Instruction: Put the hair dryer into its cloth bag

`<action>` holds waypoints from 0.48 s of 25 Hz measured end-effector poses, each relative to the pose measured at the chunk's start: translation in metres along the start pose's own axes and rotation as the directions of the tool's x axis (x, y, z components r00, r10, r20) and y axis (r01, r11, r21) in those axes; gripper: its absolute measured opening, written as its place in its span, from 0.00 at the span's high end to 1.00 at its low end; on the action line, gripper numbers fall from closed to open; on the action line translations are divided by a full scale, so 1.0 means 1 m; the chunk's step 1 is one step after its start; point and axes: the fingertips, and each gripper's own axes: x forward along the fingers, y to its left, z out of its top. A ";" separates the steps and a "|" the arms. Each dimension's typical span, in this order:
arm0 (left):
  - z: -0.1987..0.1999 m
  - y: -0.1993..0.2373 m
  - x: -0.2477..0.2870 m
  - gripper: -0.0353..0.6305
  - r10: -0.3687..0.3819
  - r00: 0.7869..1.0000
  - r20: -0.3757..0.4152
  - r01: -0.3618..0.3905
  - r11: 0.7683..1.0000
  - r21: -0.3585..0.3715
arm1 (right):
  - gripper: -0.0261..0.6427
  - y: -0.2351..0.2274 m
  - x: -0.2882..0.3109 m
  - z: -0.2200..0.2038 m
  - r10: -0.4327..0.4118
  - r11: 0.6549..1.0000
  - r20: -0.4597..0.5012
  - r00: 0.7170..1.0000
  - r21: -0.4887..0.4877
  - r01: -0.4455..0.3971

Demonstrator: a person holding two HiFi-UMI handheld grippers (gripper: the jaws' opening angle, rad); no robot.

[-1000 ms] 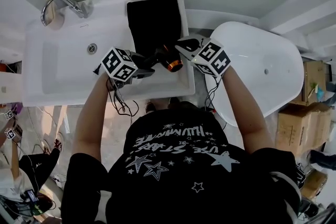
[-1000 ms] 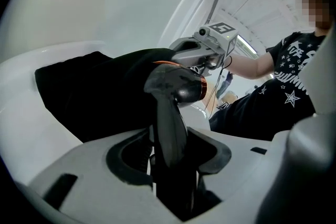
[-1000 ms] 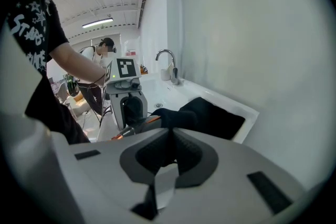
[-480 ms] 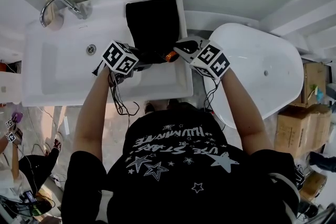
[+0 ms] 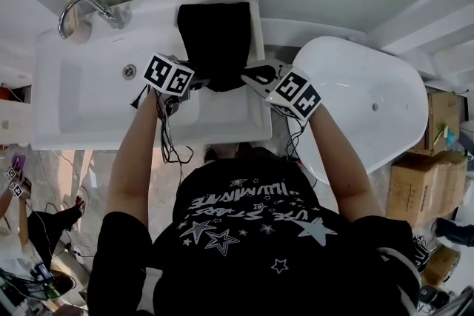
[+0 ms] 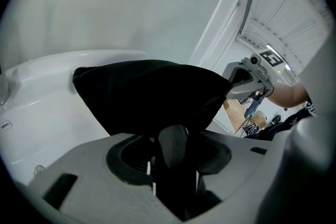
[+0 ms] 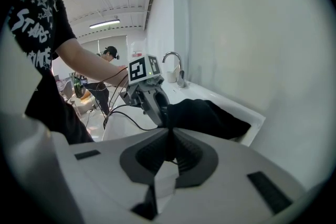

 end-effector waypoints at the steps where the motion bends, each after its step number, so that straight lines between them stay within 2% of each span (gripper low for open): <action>1: 0.002 0.002 0.001 0.64 0.009 1.000 0.008 -0.009 1.000 -0.011 | 0.93 0.001 0.001 0.000 0.001 1.000 -0.001 1.000 -0.003 -0.001; 7: 0.012 0.012 0.011 0.64 0.061 0.997 0.048 -0.056 0.994 -0.095 | 0.93 0.012 0.007 -0.001 0.015 1.000 -0.015 1.000 -0.025 -0.016; 12: 0.021 0.020 0.015 0.64 0.106 0.993 0.055 -0.099 0.988 -0.119 | 0.93 0.013 0.008 -0.004 0.007 1.000 -0.017 1.000 -0.017 -0.007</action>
